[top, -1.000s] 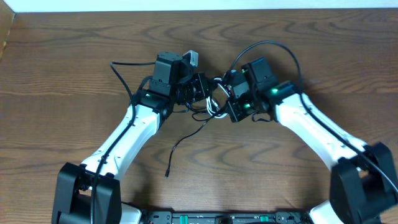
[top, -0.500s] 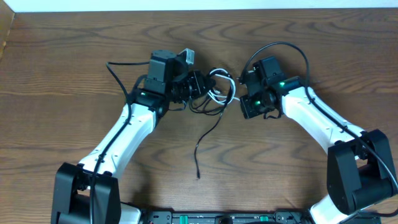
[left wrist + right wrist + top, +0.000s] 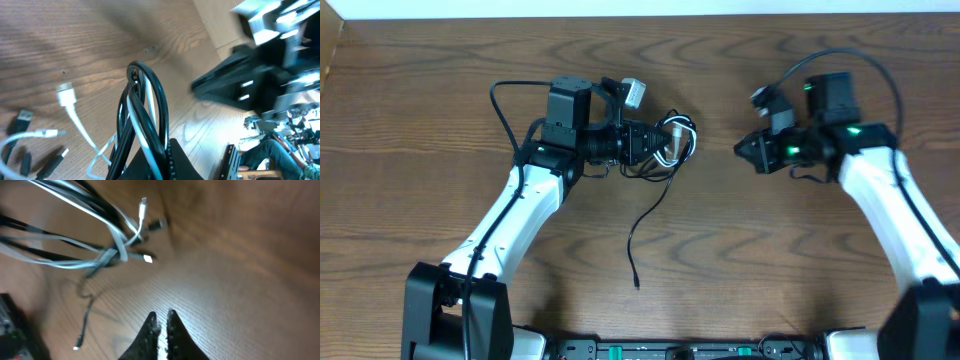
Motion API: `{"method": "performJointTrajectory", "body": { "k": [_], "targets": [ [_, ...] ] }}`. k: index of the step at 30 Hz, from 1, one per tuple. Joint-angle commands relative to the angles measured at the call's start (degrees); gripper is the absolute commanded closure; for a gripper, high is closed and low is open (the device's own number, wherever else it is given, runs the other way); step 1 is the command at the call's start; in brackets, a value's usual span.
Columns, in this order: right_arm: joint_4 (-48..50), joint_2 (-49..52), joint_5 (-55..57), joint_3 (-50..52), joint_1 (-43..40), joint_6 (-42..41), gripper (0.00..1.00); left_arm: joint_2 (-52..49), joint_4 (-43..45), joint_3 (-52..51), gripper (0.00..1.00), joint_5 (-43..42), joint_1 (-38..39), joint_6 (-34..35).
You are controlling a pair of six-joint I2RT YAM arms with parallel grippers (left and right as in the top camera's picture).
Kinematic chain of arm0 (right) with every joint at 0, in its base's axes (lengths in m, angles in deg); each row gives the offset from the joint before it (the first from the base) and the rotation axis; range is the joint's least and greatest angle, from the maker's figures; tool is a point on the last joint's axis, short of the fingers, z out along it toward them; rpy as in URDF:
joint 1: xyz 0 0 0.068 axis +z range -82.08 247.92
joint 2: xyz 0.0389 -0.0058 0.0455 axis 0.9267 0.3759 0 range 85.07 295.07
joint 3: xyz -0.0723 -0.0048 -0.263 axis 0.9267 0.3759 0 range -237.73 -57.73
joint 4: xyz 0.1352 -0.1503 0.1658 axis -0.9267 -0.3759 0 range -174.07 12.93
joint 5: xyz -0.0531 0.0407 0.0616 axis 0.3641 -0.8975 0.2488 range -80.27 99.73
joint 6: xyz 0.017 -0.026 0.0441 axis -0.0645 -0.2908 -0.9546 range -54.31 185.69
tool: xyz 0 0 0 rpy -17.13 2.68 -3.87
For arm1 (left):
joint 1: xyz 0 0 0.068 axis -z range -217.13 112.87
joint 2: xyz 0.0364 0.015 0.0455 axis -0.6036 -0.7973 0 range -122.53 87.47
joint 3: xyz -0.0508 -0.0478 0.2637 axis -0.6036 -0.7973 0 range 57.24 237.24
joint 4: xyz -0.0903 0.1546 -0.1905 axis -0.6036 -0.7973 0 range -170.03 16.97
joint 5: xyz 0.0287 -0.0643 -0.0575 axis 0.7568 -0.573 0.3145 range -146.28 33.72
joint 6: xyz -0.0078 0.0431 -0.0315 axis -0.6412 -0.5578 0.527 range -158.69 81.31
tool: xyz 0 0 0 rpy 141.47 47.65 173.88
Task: Untangle cables
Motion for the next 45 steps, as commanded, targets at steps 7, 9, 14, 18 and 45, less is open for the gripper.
{"method": "performJointTrajectory", "body": {
  "k": [7,9,14,18,45],
  "targets": [
    [3.26,-2.62,-7.32,0.09,-1.86,0.33,0.52,0.22,4.28,0.76,0.93,-13.79,-0.28,-6.56],
    [3.26,-2.38,-10.01,0.09,-1.86,1.33,0.45,0.22,4.2,0.76,0.93,-14.38,-0.28,-8.04],
    [3.89,-2.21,-14.78,0.09,-1.86,5.35,0.34,0.15,4.2,0.76,0.93,-16.63,1.7,-8.13],
    [8.41,-2.12,-14.97,0.09,-2.1,2.05,0.34,0.15,4.13,0.76,0.93,-17.42,4.17,-8.66],
    [2.75,2.93,-16.48,0.15,-0.22,-15.28,0.68,0.11,1.36,0.76,0.92,-2.8,9.16,-16.5]
  ]
}}
